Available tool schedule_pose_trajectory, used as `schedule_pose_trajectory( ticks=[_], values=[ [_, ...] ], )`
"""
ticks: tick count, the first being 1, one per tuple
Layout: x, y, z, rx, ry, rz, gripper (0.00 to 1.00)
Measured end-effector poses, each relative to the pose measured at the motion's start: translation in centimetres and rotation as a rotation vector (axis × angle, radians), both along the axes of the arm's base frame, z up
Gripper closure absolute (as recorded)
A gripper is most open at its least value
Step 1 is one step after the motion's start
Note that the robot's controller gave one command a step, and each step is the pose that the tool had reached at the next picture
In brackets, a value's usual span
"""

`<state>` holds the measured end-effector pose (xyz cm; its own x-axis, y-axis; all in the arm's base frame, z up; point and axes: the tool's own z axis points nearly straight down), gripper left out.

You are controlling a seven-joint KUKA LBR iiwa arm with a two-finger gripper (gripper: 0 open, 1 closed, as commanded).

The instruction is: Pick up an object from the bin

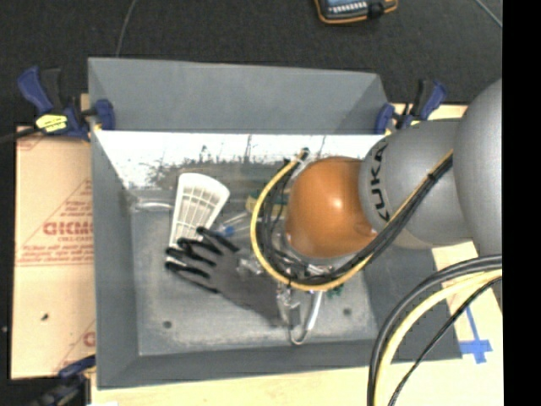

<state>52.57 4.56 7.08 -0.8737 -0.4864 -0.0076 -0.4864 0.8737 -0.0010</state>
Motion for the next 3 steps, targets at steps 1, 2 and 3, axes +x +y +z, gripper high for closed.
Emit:
schedule_pose_trajectory(
  ticks=[1,2,3],
  values=[
    [-1.3,0.3,-0.1,0.002,0.005,-0.292,0.0],
    [-3.0,4.5,0.0,-0.004,0.001,0.313,1.0],
    [-3.4,5.5,0.0,-0.005,0.0,0.463,1.0]
  ],
)
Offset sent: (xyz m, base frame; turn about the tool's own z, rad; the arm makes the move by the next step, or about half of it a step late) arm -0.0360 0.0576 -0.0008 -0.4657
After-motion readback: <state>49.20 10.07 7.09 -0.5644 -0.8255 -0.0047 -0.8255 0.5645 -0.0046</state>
